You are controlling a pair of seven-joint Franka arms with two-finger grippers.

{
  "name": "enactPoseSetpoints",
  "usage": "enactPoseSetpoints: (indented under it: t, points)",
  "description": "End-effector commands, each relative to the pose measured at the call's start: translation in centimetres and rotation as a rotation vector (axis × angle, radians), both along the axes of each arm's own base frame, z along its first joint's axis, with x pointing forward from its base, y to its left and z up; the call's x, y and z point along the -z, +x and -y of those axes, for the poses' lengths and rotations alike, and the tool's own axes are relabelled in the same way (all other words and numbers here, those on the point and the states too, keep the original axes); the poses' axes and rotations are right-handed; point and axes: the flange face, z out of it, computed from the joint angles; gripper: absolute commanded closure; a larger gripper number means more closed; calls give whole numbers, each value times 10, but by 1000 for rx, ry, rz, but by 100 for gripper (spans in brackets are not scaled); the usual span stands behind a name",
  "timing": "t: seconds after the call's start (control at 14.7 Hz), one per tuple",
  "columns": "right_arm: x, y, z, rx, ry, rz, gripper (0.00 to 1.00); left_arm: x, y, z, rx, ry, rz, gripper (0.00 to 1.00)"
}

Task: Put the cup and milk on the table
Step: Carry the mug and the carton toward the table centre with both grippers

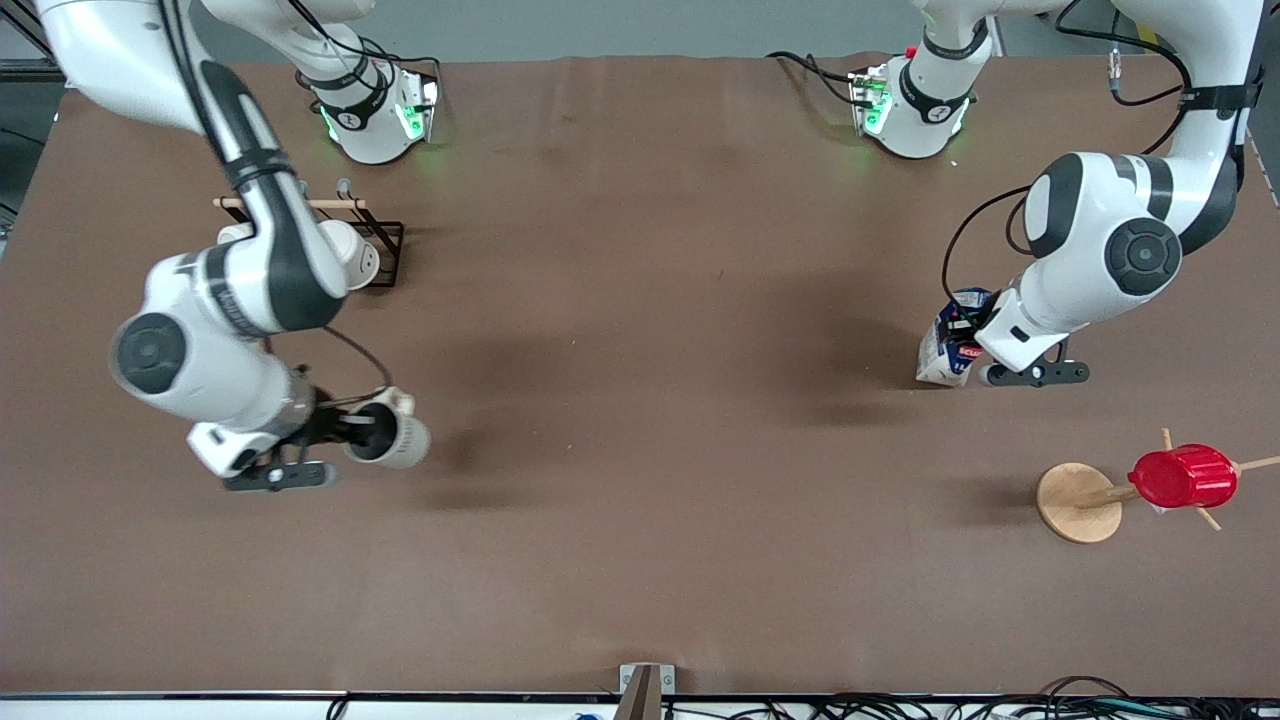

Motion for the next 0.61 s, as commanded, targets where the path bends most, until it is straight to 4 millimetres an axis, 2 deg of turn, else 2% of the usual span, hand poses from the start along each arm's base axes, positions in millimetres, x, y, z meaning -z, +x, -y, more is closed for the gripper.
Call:
enactPoseSetpoints:
  t: [0.0,0.14,0.34,0.54]
  points:
    - [14,-6,-84,83,7,-12,100,-35,16,4,-34,-47,64,85]
    - [33,-11,-139,127,-20,-4,100,-48,28,6,-62,-85,89,85]
    - [57,-30,-206,114,-59,35,100,-66,51,11,-57,-99,65,85]
    - [71,-52,-243,85,-66,64,100,-87,75,20,-61,-109,53,85]
